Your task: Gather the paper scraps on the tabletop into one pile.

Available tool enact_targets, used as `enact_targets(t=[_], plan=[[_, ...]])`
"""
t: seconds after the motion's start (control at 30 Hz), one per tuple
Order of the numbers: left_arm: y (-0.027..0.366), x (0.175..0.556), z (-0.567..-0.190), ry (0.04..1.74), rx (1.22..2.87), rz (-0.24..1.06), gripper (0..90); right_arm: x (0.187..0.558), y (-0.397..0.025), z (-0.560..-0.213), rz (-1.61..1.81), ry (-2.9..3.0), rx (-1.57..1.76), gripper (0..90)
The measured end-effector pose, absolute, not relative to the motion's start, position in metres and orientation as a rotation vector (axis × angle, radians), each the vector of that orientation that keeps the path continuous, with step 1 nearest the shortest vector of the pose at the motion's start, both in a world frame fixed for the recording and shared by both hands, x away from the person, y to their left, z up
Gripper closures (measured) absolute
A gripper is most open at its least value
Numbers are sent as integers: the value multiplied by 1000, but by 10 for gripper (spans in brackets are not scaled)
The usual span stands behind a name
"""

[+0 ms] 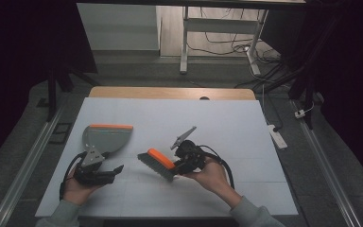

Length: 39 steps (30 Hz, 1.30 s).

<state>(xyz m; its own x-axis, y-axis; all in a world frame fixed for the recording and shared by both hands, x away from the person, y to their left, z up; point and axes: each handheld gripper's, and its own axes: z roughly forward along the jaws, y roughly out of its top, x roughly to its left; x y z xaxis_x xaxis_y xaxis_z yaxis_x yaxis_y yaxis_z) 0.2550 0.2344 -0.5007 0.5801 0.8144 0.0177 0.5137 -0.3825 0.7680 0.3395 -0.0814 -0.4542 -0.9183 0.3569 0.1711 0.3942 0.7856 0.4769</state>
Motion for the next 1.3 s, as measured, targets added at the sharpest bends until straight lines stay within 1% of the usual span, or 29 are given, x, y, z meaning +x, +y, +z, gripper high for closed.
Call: enact_targets(t=[0.07, 0.2, 0.43, 0.57, 0.9, 1.3], plan=[[235, 254, -500, 1054, 2062, 517, 274, 347, -84, -457, -752, -2948, -673, 710], [236, 253, -500, 1055, 2058, 520, 275, 358, -113, -449, -816, -2921, -824, 710], [235, 251, -499, 1054, 2059, 526, 274, 347, -157, -418, -1027, -2889, -868, 710], [235, 252, -499, 1058, 2058, 525, 274, 343, -187, -413, -1077, -2876, -937, 710], [233, 252, -499, 1057, 2062, 527, 274, 335, -255, -425, -1090, -2872, -1119, 710], [233, 251, -498, 1057, 2059, 533, 275, 323, -299, -443, -1100, -2908, -1253, 710]])
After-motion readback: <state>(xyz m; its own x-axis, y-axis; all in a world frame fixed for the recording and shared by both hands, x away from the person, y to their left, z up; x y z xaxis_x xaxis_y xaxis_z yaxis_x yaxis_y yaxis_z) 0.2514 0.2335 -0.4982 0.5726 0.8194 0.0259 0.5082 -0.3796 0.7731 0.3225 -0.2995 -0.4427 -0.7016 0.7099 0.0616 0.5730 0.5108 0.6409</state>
